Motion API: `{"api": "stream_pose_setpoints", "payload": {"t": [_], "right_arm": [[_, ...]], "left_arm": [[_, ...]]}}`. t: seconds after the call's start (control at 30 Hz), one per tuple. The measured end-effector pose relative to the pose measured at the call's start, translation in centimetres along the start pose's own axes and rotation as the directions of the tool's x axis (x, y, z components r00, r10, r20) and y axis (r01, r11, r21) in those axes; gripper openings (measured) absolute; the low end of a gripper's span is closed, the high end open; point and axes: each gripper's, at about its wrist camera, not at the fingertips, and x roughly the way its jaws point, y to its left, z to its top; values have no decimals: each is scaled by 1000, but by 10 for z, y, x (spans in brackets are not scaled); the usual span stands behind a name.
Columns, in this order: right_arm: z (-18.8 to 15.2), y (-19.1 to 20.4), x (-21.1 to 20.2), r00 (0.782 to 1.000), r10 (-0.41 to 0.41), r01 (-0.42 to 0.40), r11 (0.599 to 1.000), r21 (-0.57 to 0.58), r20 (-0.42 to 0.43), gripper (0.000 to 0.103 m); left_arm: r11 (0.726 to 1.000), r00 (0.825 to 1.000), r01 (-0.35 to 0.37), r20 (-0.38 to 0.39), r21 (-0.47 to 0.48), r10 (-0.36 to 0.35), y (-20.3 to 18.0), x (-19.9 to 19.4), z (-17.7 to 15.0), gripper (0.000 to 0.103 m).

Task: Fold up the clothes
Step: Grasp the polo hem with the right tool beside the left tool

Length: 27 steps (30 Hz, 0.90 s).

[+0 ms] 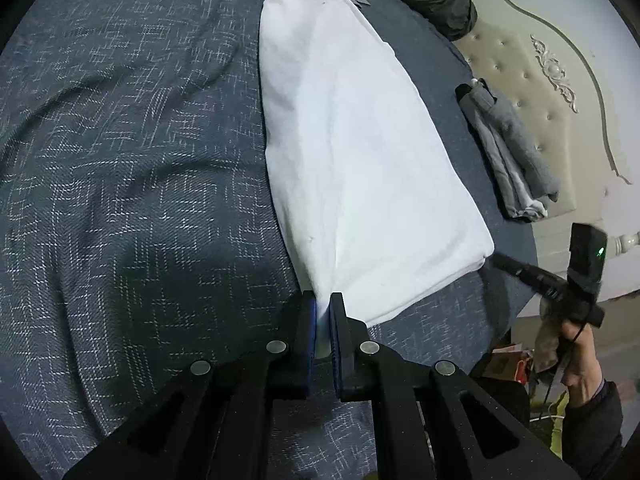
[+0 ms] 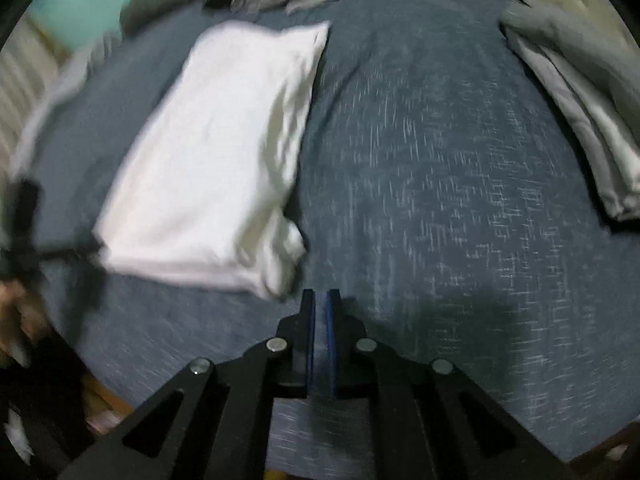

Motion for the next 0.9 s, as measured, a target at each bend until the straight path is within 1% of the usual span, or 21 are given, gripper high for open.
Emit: {"api": "stream_pose_setpoints", "payload": {"t": [0.03,0.07,0.13,0.23,0.27,0.3,0.37,0.53,0.57,0.63,0.73,0.9], "right_arm": [[3,-4,-5,1000,22,-23,999,34,18,15],[5,-7,-9,998,45,-47,997,67,35,32],[12,-5,-5,994,99,-104,988,116,43,58],[24,5,8,985,169,-173,970,169,34,59],[27,7,12,986,164,-163,973,163,12,61],[30,9,17,987,159,-155,975,158,-9,61],[31,10,27,987,155,-147,976,160,-40,62],[33,9,48,978,185,-165,967,196,-93,62],[34,9,53,977,185,-162,967,196,-103,64],[36,9,60,980,156,-132,974,184,-127,67],[37,7,67,976,173,-146,971,187,-135,69],[38,7,75,972,185,-157,970,188,-145,70]], "left_arm": [[1000,1000,1,1,-4,-1,0,0,0,7],[1000,1000,5,6,-15,-5,1,-1,1,7],[999,1000,14,12,-35,-13,3,-3,2,7],[999,1000,1,26,-46,0,3,-8,4,12],[999,1000,1,29,-48,1,4,-9,5,19],[998,999,2,33,-57,0,4,-9,6,28],[998,999,-1,40,-62,3,4,-9,8,37],[997,1000,-12,14,-74,13,4,4,10,37],[997,1000,-17,13,-79,19,5,6,10,37],[996,1000,-23,8,-87,23,8,10,10,37],[996,1000,-19,6,-88,19,8,14,9,37],[997,999,-37,18,-68,39,-3,18,9,36]]}}
